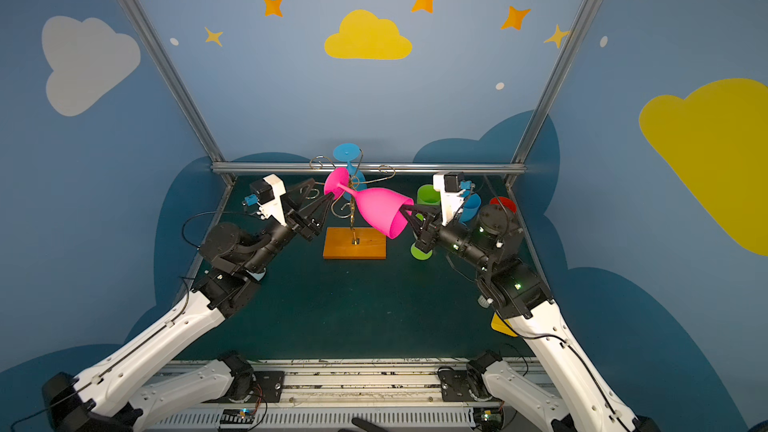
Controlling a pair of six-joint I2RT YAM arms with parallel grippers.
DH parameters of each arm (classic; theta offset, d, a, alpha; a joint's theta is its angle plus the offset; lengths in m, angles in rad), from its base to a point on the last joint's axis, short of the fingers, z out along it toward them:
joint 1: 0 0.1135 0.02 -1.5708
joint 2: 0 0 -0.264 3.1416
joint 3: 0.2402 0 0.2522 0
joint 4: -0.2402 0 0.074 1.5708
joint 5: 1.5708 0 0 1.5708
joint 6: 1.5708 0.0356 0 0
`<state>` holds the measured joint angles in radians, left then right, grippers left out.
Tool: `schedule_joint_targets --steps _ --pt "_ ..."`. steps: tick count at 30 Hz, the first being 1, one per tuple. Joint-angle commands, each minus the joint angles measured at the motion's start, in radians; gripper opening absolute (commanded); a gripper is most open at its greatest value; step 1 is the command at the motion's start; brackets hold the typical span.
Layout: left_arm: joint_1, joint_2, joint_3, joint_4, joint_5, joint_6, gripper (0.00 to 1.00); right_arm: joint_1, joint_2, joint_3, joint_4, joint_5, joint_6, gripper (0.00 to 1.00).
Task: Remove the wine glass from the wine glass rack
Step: 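Open the left gripper and withdraw it while the right gripper lowers the glass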
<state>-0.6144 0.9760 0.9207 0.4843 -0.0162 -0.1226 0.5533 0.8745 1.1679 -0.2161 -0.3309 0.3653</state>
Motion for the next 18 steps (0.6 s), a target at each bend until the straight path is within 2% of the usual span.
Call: schedule_joint_targets --steps 1,6,12,18 --pt "0.028 -0.063 -0.008 -0.058 -0.124 0.021 0.81 -0.003 -0.057 0.036 -0.08 0.083 -0.064 0.0" --pt "0.13 -0.162 -0.053 -0.126 -0.19 -0.001 0.88 0.003 -0.091 0.112 -0.28 0.108 -0.166 0.0" --pt "0.287 -0.248 -0.102 -0.257 -0.197 0.01 0.9 0.04 -0.066 0.209 -0.519 -0.005 -0.246 0.0" --pt "0.416 -0.323 -0.215 -0.301 -0.219 -0.001 0.9 0.096 -0.066 0.179 -0.713 0.077 -0.284 0.0"
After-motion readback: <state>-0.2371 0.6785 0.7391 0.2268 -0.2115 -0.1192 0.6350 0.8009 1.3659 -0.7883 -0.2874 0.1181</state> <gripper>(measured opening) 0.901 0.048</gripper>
